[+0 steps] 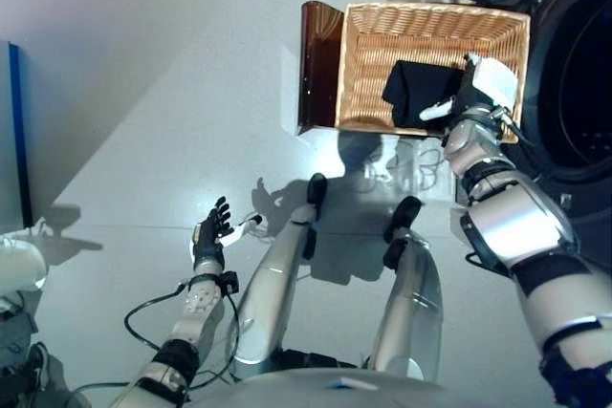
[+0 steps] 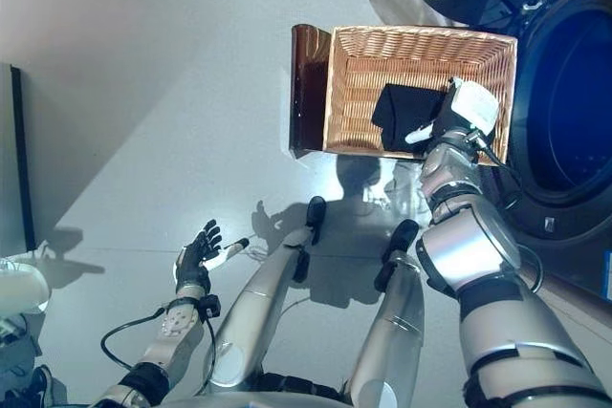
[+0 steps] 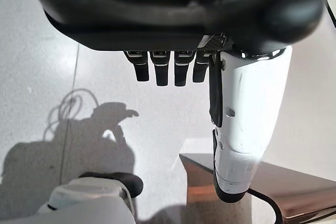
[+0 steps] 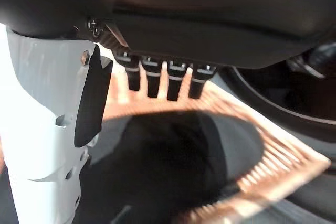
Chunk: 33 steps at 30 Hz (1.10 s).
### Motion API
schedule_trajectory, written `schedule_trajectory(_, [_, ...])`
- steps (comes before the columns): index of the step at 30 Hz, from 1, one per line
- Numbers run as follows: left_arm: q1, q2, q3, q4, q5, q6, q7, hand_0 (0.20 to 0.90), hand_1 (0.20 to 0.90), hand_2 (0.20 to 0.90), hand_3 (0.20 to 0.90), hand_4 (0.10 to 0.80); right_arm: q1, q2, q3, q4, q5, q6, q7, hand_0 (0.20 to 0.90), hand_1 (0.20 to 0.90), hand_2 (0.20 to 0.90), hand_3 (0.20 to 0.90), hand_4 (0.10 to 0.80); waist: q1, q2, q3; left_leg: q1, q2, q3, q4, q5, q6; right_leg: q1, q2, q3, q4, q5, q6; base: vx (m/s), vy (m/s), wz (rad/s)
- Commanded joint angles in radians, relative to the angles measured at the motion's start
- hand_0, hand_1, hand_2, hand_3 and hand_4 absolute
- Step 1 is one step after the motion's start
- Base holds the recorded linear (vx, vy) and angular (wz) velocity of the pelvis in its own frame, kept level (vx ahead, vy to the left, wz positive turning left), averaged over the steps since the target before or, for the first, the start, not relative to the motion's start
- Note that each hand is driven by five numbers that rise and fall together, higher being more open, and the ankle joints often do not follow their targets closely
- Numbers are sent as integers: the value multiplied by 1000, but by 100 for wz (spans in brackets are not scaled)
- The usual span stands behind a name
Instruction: Pick up the clothes and place them into the washing machine
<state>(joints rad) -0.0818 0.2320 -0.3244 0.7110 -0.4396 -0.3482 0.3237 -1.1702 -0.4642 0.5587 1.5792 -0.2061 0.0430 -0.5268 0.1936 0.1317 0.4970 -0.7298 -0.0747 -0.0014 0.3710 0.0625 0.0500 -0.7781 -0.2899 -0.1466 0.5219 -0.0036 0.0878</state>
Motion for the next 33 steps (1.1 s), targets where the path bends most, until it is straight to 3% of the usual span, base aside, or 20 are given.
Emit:
schedule_trajectory(1, [37, 48, 32, -65, 15, -40, 38, 900, 900, 900, 900, 800, -71, -108, 53, 1, -36, 5, -38, 900, 900, 900, 900, 800, 19, 64, -14, -69, -15, 20, 87, -88, -55, 32, 44, -8, 97, -141, -61, -11, 9, 4])
schedule_trajectory(14, [50, 36, 8, -97, 8, -43, 30, 900, 900, 900, 900, 800, -101, -150, 85, 1, -61, 8, -15, 900, 900, 900, 900, 800, 8, 105, 11, -124, -24, 28, 126, -87, -55, -44, 34, 17, 176, -168, -70, -10, -2, 0])
schedule_trajectory(15, [51, 38, 7, -100, 9, -45, 31, 900, 900, 900, 900, 800, -113, -163, 91, 4, -66, 8, -14, 826, 826, 826, 826, 747, 11, 113, 13, -136, -26, 27, 129, -85, -57, -57, 30, 19, 187, -173, -71, -41, -14, 0])
schedule_trajectory(16, [51, 38, 9, -105, 11, -46, 34, 900, 900, 900, 900, 800, -115, -167, 90, 5, -67, 7, -14, 631, 631, 631, 631, 608, 12, 117, 15, -141, -28, 27, 132, -84, -58, -64, 29, 20, 198, -175, -72, -41, -14, 1])
schedule_trajectory(17, [51, 38, 9, -105, 11, -46, 34, 900, 900, 900, 900, 800, -115, -167, 90, 5, -67, 7, -14, 631, 631, 631, 631, 608, 13, 116, 15, -142, -28, 27, 132, -84, -58, -65, 29, 20, 198, -175, -72, -33, -4, 3])
schedule_trajectory(18, [50, 38, 10, -102, 12, -47, 36, 900, 900, 900, 900, 800, -118, -172, 91, 4, -68, 7, -13, 587, 587, 587, 587, 576, 14, 120, 18, -151, -28, 28, 140, -83, -58, -74, 28, 21, 211, -180, -73, -44, -5, 5])
schedule_trajectory(21, [50, 39, 17, -104, 12, -50, 41, 900, 900, 900, 900, 800, -128, -187, 95, 0, -71, 5, -8, 593, 593, 593, 593, 580, 14, 124, 21, -169, -32, 30, 158, -87, -58, -99, 21, 28, 242, -189, -74, -34, -3, 8])
schedule_trajectory(25, [49, 39, 17, -110, 5, -54, 43, 900, 900, 900, 900, 800, -149, -203, 107, -4, -63, 0, -8, 480, 480, 480, 480, 500, 15, 131, 18, -203, -39, 33, 184, -92, -58, -137, 10, 35, 282, -200, -77, -17, 4, 9])
schedule_trajectory(26, [51, 40, 20, -111, 2, -57, 44, 900, 900, 900, 900, 800, -153, -206, 113, -6, -57, -3, -8, 200, 200, 200, 200, 300, 18, 132, 15, -213, -41, 34, 191, -95, -58, -148, 8, 39, 293, -204, -78, -6, 13, 11])
schedule_trajectory(33, [49, 38, 23, -104, -1, -58, 50, 900, 900, 900, 900, 800, -155, -193, 117, -18, -50, -9, -9, 200, 200, 200, 200, 300, 12, 123, 21, -208, -40, 36, 191, -95, -57, -147, 6, 40, 298, -209, -81, 1, 2, 1])
